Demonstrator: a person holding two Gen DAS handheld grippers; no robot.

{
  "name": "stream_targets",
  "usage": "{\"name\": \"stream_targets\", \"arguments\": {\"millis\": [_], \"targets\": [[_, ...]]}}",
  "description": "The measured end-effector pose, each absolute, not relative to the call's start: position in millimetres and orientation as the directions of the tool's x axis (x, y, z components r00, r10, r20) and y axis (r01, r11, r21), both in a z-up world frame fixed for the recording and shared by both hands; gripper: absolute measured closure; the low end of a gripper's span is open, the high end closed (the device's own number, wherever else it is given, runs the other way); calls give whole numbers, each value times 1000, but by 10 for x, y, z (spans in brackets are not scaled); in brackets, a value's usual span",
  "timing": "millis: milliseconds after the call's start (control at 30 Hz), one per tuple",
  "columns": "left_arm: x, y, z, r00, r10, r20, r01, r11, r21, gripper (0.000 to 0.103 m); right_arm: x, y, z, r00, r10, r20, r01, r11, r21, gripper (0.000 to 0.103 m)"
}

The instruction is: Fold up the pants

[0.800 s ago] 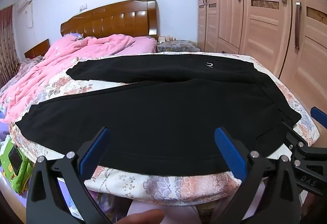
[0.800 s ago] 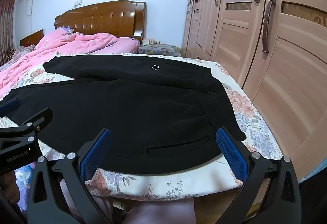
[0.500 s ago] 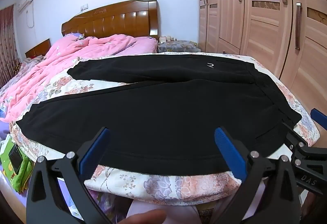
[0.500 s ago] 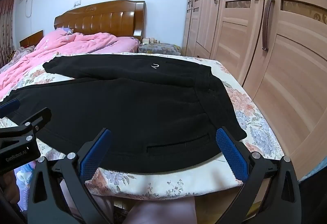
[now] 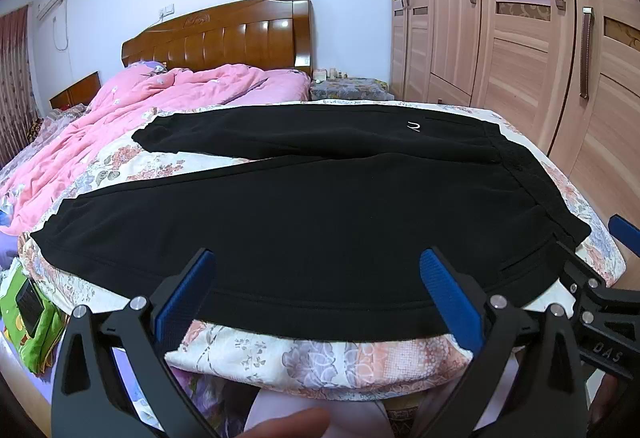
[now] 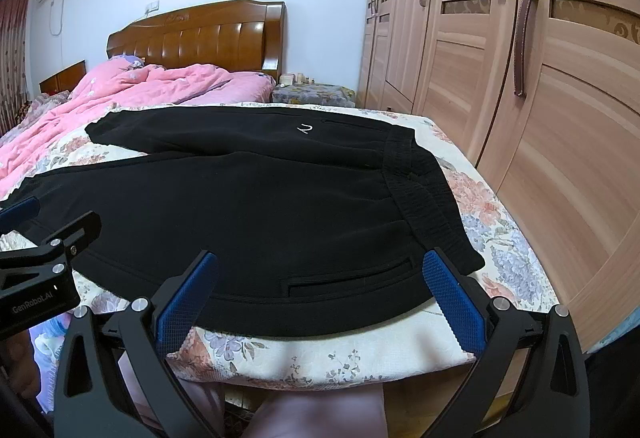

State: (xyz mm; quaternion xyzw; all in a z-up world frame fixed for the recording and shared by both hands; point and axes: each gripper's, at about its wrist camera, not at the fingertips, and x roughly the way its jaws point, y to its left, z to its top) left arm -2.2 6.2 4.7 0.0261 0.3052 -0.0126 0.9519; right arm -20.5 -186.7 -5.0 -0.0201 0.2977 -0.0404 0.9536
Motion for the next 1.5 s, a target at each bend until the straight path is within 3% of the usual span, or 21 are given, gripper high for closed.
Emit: {"name": "stream_targets", "arguments": {"millis": [1500], "targets": [[-57, 103, 74, 830, -47, -556, 51, 999, -9, 1, -204, -1909, -23, 817, -87, -569, 77, 996, -41, 4]]}}
